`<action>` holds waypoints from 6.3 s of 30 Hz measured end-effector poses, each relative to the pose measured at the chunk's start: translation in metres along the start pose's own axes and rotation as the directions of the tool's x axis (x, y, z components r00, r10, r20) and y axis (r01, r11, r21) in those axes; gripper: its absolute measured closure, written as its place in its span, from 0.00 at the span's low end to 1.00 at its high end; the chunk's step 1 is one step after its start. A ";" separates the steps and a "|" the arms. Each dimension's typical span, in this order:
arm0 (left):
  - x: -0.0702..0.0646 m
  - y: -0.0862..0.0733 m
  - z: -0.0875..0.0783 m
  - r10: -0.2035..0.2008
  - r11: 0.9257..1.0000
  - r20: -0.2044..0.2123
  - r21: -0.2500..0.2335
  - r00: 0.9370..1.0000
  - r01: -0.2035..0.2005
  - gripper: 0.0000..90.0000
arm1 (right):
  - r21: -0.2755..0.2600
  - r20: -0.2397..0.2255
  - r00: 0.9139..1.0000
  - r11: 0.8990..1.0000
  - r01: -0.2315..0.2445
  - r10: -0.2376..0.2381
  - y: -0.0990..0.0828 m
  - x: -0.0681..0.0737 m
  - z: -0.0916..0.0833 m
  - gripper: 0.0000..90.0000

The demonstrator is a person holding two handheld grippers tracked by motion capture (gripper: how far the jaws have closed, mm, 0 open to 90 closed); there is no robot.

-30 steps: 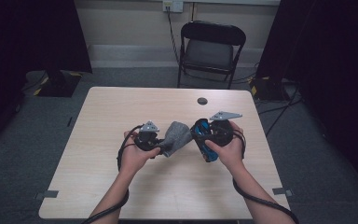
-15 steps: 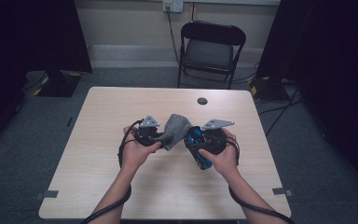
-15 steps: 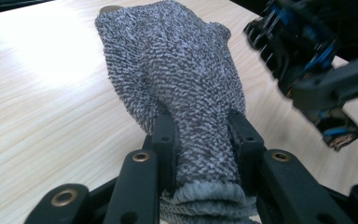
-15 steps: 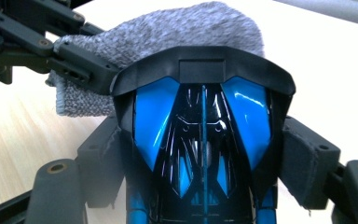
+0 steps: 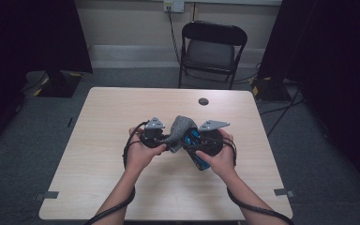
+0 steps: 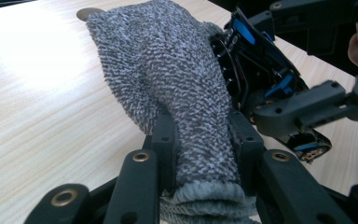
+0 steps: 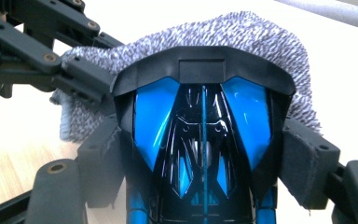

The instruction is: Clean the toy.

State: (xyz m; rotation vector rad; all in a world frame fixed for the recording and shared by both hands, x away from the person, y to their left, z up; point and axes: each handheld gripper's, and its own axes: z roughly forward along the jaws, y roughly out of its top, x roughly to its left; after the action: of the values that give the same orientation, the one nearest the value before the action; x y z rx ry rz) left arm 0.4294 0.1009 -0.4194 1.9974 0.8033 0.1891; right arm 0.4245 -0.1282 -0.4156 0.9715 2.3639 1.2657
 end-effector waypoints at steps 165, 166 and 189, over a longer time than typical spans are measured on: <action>0.042 -0.058 -0.014 0.022 0.999 -0.214 0.052 0.977 -0.011 0.29 | 0.159 0.179 0.976 0.976 -0.151 0.122 -0.044 -0.116 -0.002 0.24; 0.040 -0.058 -0.014 0.024 0.999 -0.214 0.049 0.977 -0.013 0.29 | 0.162 0.174 0.977 0.976 -0.149 0.120 -0.044 -0.114 -0.004 0.23; -0.004 -0.041 -0.016 0.090 0.996 -0.098 0.028 0.991 -0.088 0.28 | 0.149 0.034 0.998 0.987 -0.054 0.050 -0.054 -0.062 -0.023 0.20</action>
State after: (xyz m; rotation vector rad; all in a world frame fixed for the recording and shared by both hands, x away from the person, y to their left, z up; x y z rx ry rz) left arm 0.4007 0.1241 -0.4438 2.0607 0.7823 0.3338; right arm 0.4345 -0.2054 -0.4506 1.0959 2.4543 1.0957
